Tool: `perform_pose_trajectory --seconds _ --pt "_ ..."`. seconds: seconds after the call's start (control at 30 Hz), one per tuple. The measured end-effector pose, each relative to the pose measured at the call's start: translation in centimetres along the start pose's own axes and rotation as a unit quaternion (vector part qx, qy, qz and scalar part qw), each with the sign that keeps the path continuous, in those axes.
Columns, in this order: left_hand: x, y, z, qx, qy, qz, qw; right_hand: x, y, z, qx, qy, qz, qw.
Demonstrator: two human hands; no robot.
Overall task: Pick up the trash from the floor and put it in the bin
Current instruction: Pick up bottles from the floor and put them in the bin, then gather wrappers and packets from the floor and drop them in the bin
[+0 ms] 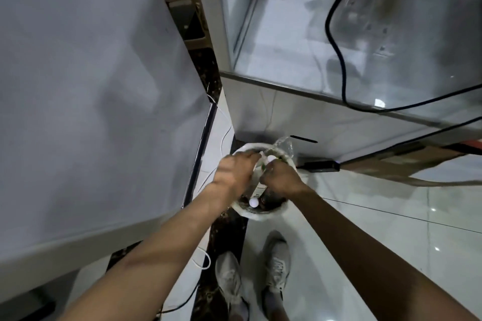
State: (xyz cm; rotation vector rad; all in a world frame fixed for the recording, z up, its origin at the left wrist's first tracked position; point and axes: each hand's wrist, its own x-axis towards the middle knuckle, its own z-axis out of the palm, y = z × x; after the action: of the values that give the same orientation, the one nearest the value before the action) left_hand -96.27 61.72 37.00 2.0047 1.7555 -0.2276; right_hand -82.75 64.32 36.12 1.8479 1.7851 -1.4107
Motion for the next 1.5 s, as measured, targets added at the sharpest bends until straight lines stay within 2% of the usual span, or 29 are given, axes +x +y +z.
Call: perform_pose_trajectory --seconds 0.2,0.33,0.6,0.77,0.93,1.1,1.27,1.5 --pt "-1.8 0.3 -8.4 -0.007 0.017 -0.040 0.999 -5.0 -4.2 -7.0 -0.083 -0.014 -0.086 0.993" --pt "-5.5 2.6 -14.2 -0.026 0.061 -0.040 0.997 -9.0 -6.9 -10.4 -0.122 -0.015 -0.109 0.986" --pt "-15.4 8.8 -26.1 0.023 0.043 -0.077 0.996 -22.6 -12.3 -15.0 -0.167 -0.017 -0.108 0.980" --pt "-20.2 13.4 -33.5 0.053 0.088 -0.054 0.993 -31.6 -14.3 -19.4 -0.189 0.048 -0.102 0.976" --pt "-24.1 18.9 -38.8 0.089 0.146 0.013 0.985 -42.0 -13.1 -23.5 -0.176 0.174 -0.069 0.966" --pt "-29.1 25.8 -41.0 0.095 0.186 0.111 0.972 -53.4 -9.4 -24.3 -0.126 0.272 -0.014 0.954" --pt "-35.7 34.6 -40.3 0.136 0.208 0.230 0.941 -63.7 -3.5 -21.5 -0.069 0.357 0.059 0.930" --pt "-45.8 48.1 -35.5 0.160 0.209 0.405 0.876 -80.3 8.2 -16.3 -0.020 0.426 0.183 0.886"
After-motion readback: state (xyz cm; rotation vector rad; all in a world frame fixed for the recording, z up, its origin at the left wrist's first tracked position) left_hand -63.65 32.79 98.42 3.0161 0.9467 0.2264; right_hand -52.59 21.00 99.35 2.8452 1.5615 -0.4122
